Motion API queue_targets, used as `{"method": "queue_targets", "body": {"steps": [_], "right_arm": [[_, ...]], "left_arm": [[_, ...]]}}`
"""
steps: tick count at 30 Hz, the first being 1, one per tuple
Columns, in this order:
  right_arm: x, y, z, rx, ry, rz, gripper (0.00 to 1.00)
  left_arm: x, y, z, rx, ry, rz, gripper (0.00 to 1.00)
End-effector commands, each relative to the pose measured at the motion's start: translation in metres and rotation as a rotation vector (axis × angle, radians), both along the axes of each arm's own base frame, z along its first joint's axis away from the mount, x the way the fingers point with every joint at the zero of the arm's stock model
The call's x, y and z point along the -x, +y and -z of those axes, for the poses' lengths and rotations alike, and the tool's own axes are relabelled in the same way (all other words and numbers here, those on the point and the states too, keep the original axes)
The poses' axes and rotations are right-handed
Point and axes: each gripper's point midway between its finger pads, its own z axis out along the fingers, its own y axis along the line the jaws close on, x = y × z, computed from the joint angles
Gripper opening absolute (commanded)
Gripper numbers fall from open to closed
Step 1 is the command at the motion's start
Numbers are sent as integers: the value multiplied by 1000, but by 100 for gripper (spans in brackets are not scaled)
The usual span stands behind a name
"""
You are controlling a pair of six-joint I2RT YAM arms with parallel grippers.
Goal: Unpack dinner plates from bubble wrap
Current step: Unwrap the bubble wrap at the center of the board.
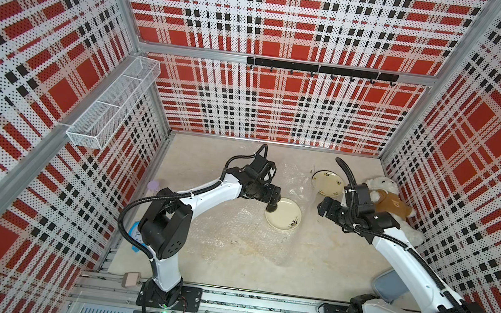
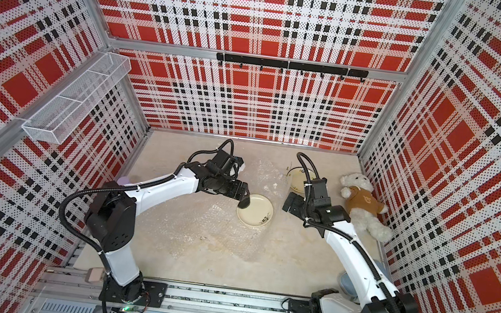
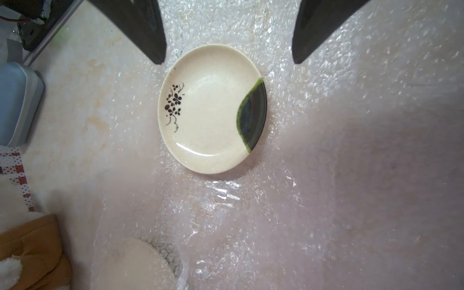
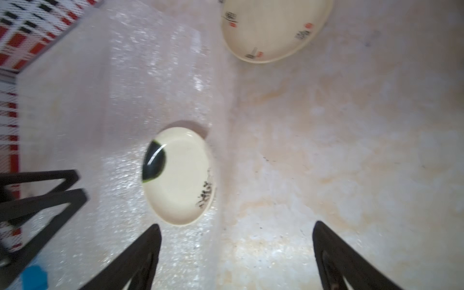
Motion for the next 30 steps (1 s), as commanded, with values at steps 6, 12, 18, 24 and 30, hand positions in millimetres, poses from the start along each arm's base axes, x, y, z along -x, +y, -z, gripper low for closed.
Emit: {"method": "queue_targets", "body": {"steps": [6, 12, 18, 24, 30], "right_arm": [[-35, 97, -30, -208, -102, -195, 93], [-61, 121, -3, -264, -63, -192, 92], [-63, 117, 31, -210, 17, -165, 93], [-55, 96, 57, -180, 71, -112, 94], [-46, 72, 81, -162, 124, -76, 95]], "left_arm": [[-20, 15, -13, 149, 1, -96, 82], [-21, 43, -11, 192, 8, -171, 83], [-19, 47, -10, 190, 11, -175, 83], [-22, 43, -10, 202, 16, -170, 83], [-24, 40, -8, 206, 23, -163, 83]]}}
